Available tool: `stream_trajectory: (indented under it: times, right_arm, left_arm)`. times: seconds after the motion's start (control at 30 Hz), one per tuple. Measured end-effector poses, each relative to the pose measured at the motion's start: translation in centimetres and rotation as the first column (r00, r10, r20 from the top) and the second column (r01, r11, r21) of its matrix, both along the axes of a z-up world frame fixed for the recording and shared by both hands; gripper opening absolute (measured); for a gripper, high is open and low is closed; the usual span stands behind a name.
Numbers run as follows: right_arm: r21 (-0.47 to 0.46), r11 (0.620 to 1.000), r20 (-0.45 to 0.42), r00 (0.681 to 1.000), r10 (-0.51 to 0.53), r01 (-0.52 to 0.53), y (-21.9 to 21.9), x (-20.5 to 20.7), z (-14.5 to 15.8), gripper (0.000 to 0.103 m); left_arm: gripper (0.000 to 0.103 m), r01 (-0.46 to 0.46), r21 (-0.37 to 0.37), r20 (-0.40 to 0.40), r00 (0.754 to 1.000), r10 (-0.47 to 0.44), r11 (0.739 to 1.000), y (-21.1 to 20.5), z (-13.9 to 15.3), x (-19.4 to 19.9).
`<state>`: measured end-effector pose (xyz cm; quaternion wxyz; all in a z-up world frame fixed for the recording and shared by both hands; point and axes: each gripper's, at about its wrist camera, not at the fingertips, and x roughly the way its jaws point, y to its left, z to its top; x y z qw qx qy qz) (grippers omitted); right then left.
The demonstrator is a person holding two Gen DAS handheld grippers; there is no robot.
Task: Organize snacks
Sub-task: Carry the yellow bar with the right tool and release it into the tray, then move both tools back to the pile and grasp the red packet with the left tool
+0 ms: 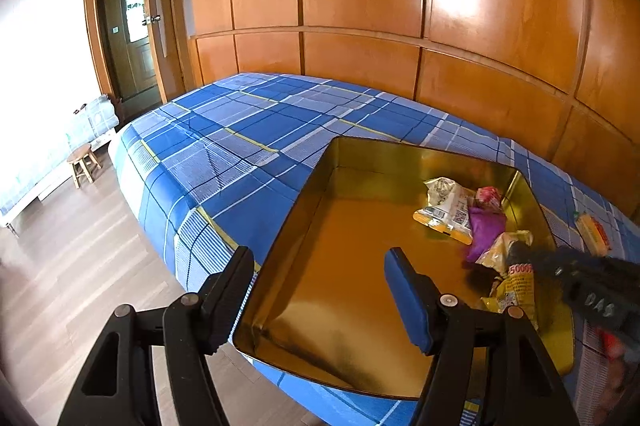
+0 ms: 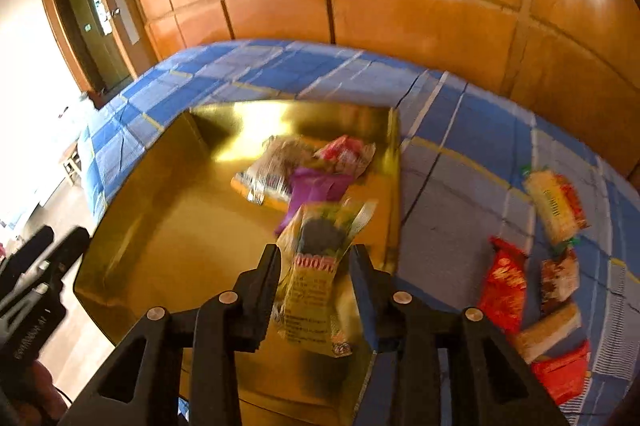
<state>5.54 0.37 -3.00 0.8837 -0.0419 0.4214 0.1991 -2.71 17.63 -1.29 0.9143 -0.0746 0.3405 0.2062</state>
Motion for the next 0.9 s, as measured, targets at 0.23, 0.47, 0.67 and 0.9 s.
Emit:
stream_trajectory:
  times: [0.23, 0.47, 0.67, 0.9]
  right_arm:
    - [-0.012, 0.998, 0.145, 0.987, -0.062, 0.065, -1.5, -1.7, 3.1, 0.036]
    - [-0.003, 0.994, 0.209, 0.972, -0.107, 0.110, -3.0, -2.4, 4.8, 0.036]
    - [0.008, 0.993, 0.216, 0.970, -0.116, 0.117, -3.9, -2.7, 5.1, 0.036]
    - [0.005, 0.991, 0.205, 0.969, -0.134, 0.136, -5.5, -2.6, 4.4, 0.037]
  left_arm:
    - [0.068, 0.035, 0.010, 0.004, 0.999, -0.035, 0.999, -1.5, 0.5, 0.0]
    - [0.068, 0.078, 0.027, -0.002, 0.997, -0.078, 0.997, -3.1, 0.8, 0.0]
    - [0.068, 0.107, 0.038, -0.007, 0.994, -0.107, 0.993, -4.1, 1.0, 0.2]
    - [0.068, 0.160, 0.052, -0.018, 0.987, -0.159, 0.986, -5.7, 1.1, 0.5]
